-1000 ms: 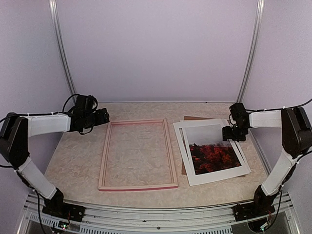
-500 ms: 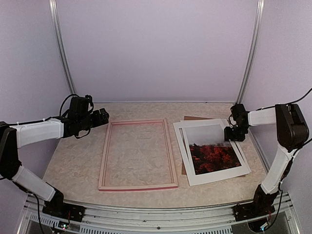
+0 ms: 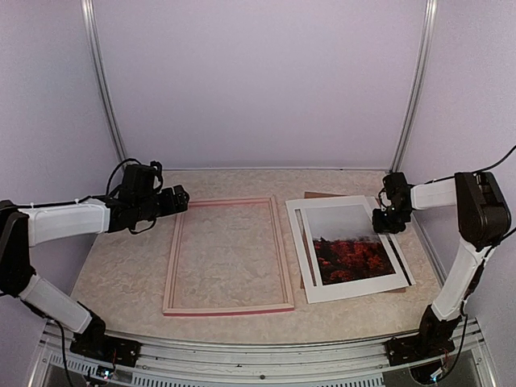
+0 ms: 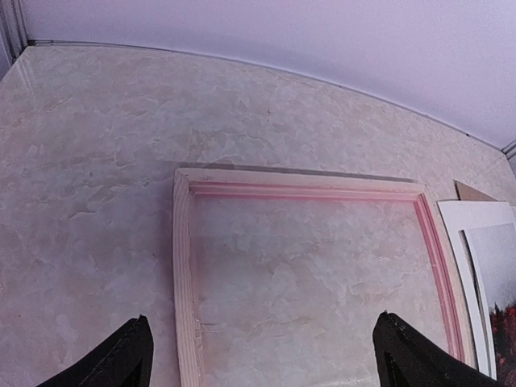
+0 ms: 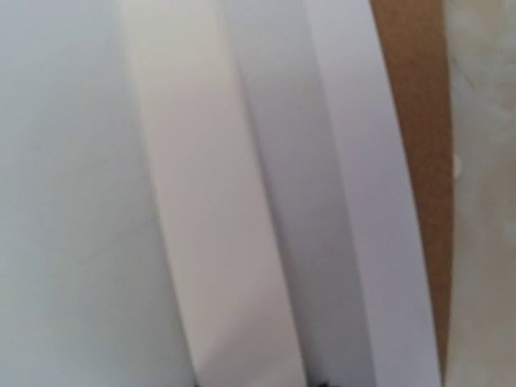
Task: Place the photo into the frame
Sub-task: Pick up the mat board from the photo.
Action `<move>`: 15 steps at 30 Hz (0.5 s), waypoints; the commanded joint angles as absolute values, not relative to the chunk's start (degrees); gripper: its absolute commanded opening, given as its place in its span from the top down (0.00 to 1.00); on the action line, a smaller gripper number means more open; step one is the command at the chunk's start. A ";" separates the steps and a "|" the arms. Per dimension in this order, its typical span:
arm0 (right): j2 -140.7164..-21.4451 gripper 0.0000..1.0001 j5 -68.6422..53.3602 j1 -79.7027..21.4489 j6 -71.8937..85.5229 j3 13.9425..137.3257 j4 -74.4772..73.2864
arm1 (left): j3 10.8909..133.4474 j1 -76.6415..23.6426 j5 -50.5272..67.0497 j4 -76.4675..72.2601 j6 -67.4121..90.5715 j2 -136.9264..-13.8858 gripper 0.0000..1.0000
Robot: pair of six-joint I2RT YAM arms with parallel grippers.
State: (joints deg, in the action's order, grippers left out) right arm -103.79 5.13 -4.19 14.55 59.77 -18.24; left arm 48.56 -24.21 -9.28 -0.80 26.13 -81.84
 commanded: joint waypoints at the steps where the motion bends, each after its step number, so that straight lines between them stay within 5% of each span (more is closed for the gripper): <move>1: -102.45 0.74 7.24 -3.15 15.05 58.14 -18.63 | 48.23 -26.85 -9.33 -0.83 26.50 -82.09 0.05; 15: -96.19 0.80 5.83 -3.05 15.73 56.87 -19.74 | 56.96 -49.83 -6.86 -3.08 29.44 -93.05 0.05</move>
State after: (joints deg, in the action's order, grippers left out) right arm -99.50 6.39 -3.84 15.07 57.74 -18.63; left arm 52.07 -45.60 -7.84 -1.96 28.40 -88.16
